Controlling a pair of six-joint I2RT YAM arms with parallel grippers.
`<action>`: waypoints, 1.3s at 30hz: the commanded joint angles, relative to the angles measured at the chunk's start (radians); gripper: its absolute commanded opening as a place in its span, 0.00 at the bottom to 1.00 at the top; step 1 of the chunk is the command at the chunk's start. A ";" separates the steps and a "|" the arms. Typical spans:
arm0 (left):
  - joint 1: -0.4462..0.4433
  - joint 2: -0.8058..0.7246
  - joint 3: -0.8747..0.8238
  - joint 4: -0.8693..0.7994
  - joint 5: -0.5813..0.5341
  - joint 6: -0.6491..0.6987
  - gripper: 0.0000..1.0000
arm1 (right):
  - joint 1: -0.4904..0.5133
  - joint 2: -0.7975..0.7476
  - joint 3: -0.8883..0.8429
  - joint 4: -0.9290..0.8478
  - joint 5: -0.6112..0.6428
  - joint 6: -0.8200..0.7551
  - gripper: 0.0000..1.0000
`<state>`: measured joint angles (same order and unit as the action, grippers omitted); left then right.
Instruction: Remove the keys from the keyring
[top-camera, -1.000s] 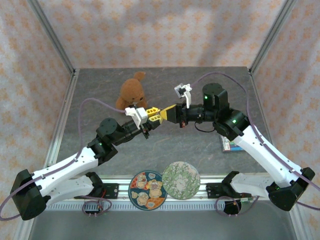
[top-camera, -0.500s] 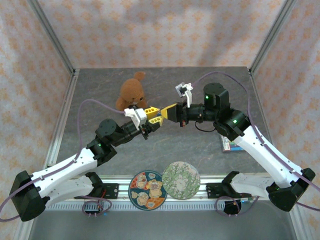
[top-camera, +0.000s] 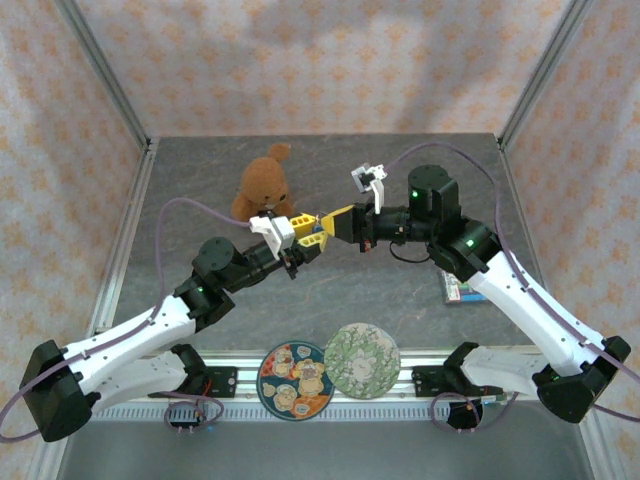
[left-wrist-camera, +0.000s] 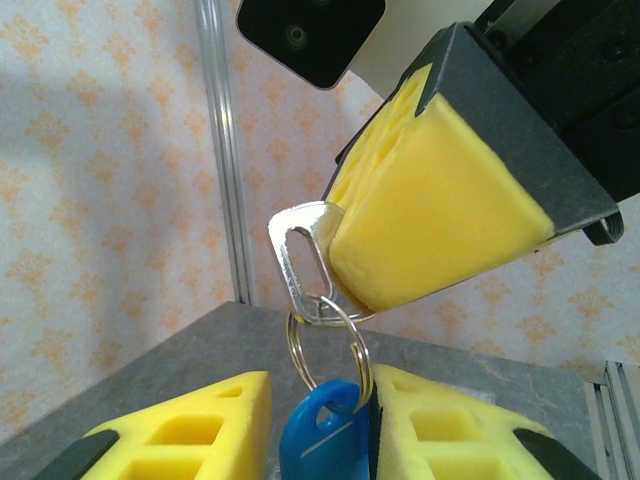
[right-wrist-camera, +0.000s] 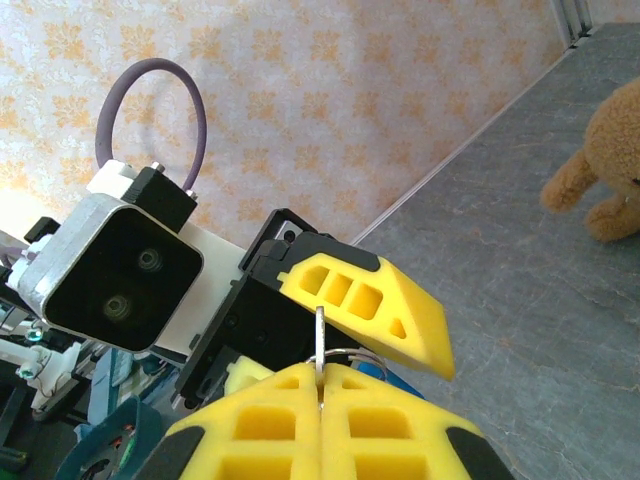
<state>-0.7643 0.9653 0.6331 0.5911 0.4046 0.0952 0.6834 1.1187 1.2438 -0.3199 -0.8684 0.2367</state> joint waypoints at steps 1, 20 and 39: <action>-0.005 0.008 0.014 0.042 -0.028 0.005 0.29 | -0.004 -0.026 0.035 0.041 -0.005 0.013 0.00; -0.007 0.021 0.039 0.079 -0.039 0.008 0.39 | -0.004 -0.026 0.026 0.051 -0.015 0.019 0.00; -0.030 0.004 0.043 0.064 -0.050 0.045 0.22 | -0.005 -0.041 0.017 0.056 -0.003 0.021 0.00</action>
<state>-0.7868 0.9859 0.6552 0.6201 0.3710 0.1207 0.6834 1.1057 1.2438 -0.3096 -0.8688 0.2512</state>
